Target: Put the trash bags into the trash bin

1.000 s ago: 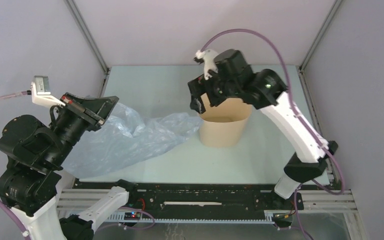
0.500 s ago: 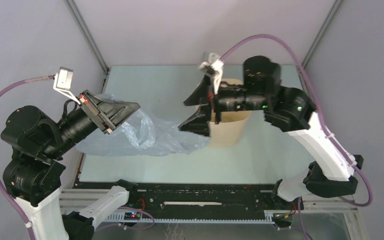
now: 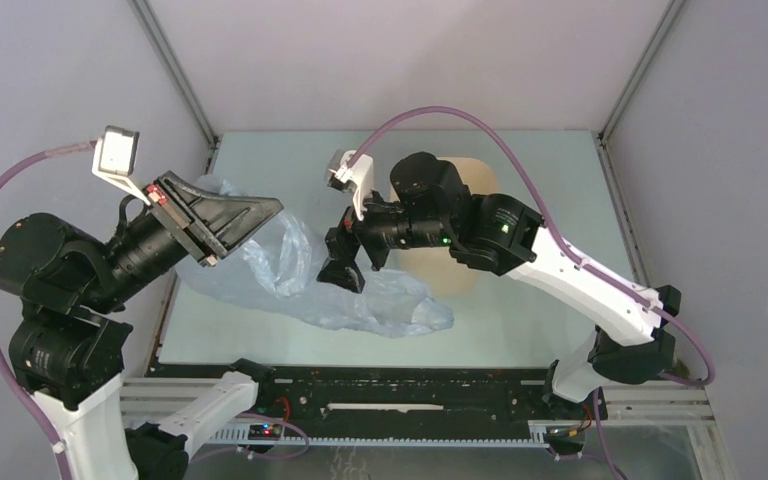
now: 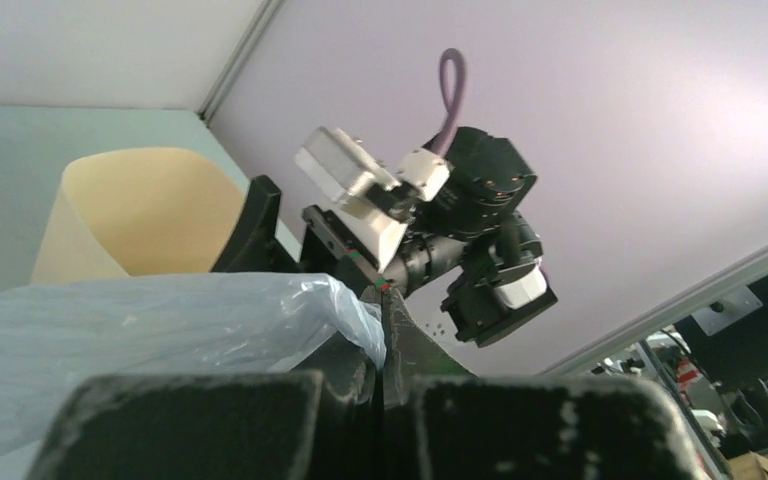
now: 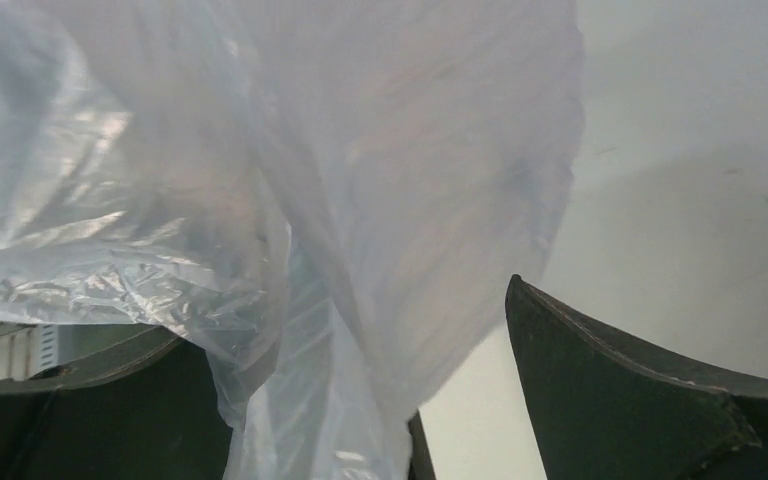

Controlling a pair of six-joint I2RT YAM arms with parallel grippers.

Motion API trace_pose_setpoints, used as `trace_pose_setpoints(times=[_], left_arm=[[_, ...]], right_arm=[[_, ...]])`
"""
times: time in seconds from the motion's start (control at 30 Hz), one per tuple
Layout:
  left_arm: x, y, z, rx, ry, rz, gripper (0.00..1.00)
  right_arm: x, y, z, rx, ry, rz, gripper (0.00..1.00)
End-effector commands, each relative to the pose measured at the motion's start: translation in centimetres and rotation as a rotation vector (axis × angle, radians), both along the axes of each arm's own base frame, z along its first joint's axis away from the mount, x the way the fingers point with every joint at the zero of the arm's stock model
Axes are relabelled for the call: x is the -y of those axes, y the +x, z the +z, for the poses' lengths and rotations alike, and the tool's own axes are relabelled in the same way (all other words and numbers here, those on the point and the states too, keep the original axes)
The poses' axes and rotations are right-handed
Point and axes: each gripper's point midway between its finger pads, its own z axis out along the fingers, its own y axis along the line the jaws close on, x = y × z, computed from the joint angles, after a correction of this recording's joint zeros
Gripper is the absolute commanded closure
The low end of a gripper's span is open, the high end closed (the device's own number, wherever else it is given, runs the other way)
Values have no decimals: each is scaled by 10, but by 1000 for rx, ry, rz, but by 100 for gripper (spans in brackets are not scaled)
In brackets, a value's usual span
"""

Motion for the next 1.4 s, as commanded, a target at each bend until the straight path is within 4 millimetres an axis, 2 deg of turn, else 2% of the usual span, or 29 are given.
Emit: trace_pose_setpoints(times=[0.0,0.07,0.13,0.27,0.33,0.43,0.53,0.57,0.67,0.7,0.8,0.83,0.87,1.0,1.1,1.27,1.37], left_arm=[[10,-2,14,36,-46,-72,100],[11,-3,14,37,-53,-85,100],[13,-4,16,38,-70,-100,100],[18,-8,30,64,-145,-157,100],[20,-9,38,76,-196,-182,100],[21,-8,47,85,-265,-205,100],[20,-5,52,83,-322,-207,100],[20,-1,52,71,-344,-205,97],[20,6,58,62,-417,-210,76],[20,7,59,61,-430,-214,66],[20,13,62,64,-447,-203,20],[20,14,63,72,-449,-196,8],[19,14,65,84,-447,-191,2],[22,19,69,105,-414,-186,0],[21,28,68,116,-386,-148,0],[22,61,57,57,-359,-65,0],[26,84,50,36,-341,-29,4]], right_arm=[[3,29,7,74,21,-162,0],[5,32,7,72,26,-176,0],[2,24,10,50,46,-125,2],[-11,1,25,-42,139,-17,17],[-15,0,34,-91,182,-28,32],[-10,5,57,-157,275,-50,64],[5,20,83,-212,364,-112,97],[15,26,92,-235,388,-151,100],[42,42,105,-284,408,-240,100],[52,43,110,-294,412,-256,100],[82,44,116,-292,397,-306,100],[93,46,114,-291,375,-336,100],[105,49,112,-294,352,-363,100],[156,58,104,-304,293,-450,100],[183,54,100,-283,262,-452,100],[204,41,91,-299,184,-400,100],[213,41,78,-311,121,-425,100]])
